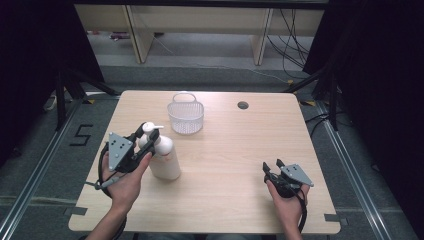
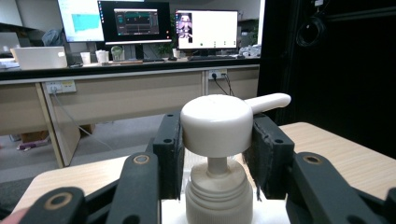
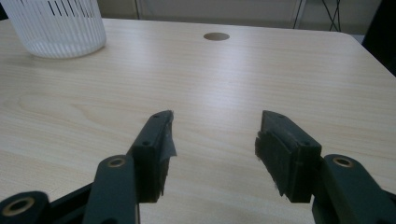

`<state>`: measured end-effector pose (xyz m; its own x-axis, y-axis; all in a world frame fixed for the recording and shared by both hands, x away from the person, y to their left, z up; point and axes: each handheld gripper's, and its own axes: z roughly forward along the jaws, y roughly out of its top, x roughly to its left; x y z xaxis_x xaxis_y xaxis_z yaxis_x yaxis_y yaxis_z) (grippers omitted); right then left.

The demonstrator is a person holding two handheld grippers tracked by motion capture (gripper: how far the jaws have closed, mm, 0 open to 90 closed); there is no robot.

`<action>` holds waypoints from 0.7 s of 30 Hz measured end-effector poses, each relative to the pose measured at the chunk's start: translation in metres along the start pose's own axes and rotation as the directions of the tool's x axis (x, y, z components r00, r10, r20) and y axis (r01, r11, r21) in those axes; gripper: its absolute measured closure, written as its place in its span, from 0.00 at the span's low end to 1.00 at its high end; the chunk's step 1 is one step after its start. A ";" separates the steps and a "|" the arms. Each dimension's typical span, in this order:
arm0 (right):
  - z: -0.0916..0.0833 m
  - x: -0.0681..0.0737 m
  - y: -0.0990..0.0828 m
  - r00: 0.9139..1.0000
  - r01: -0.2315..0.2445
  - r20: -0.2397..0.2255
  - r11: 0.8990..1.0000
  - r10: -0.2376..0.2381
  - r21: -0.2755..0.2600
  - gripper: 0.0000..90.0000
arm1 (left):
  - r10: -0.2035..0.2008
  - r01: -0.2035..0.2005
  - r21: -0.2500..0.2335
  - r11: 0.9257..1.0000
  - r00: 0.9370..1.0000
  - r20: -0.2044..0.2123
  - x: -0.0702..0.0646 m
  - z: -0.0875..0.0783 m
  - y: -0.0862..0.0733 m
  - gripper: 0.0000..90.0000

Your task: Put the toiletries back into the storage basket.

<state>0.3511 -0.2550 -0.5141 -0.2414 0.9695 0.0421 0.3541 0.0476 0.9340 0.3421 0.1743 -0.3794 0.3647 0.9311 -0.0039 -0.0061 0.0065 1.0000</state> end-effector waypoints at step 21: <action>-0.001 0.000 0.000 1.000 -0.006 -0.011 1.000 0.006 0.006 0.51 | -0.012 0.012 -0.022 1.000 1.000 -0.006 0.007 0.018 0.019 0.65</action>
<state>0.3501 -0.2548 -0.5135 -0.2495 0.9670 0.0514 0.3609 0.0436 0.9316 0.3619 0.1746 -0.3607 0.3591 0.9331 -0.0161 -0.0225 0.0259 0.9994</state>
